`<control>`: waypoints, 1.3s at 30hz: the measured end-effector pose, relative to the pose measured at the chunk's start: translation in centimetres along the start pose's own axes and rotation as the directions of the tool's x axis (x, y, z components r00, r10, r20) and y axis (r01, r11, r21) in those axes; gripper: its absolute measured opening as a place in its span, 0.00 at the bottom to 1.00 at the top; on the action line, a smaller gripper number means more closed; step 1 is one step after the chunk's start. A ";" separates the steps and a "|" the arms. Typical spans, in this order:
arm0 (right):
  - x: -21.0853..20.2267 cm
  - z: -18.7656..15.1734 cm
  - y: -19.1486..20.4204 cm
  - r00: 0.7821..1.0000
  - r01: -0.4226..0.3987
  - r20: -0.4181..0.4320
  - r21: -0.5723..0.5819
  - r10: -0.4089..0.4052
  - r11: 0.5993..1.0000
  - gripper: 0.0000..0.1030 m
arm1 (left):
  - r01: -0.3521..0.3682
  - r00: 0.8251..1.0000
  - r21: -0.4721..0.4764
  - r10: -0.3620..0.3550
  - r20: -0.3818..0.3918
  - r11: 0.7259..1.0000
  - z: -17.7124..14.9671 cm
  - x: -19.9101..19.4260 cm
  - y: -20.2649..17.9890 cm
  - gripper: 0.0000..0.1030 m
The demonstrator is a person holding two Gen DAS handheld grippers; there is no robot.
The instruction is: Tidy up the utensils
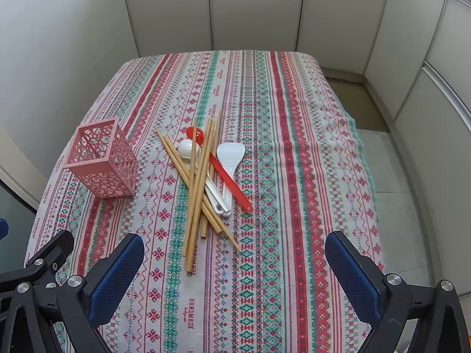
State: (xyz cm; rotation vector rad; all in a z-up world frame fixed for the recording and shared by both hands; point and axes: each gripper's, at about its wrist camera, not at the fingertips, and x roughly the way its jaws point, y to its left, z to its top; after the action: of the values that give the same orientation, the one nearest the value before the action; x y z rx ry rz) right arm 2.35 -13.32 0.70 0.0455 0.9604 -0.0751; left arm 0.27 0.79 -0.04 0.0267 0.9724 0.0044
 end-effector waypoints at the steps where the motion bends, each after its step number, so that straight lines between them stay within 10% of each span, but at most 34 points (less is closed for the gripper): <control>1: 0.0 0.0 0.0 1.000 0.000 0.000 0.000 0.000 1.000 0.98 | 0.002 1.000 0.000 -0.002 0.001 1.000 0.0 0.0 0.0 1.00; 11: -1.6 0.1 -0.1 0.999 0.021 0.050 0.009 -0.021 1.000 0.98 | 0.001 0.998 0.001 -0.001 0.063 1.000 0.5 -2.2 0.2 1.00; 25: -19.8 -0.9 2.1 0.949 0.116 0.292 0.037 -0.122 0.993 1.00 | 0.044 0.952 0.002 -0.043 0.304 0.999 1.0 -18.4 3.0 1.00; 39: -27.6 -1.9 2.7 0.926 0.109 0.353 0.094 -0.135 0.990 1.00 | 0.068 0.927 0.034 -0.076 0.367 0.997 0.2 -24.0 2.8 1.00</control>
State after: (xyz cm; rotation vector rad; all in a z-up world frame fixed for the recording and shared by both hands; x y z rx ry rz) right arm -14.72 -9.26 22.31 0.0376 0.5929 -0.2265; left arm -13.06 3.23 19.98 0.0103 0.5960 -0.0760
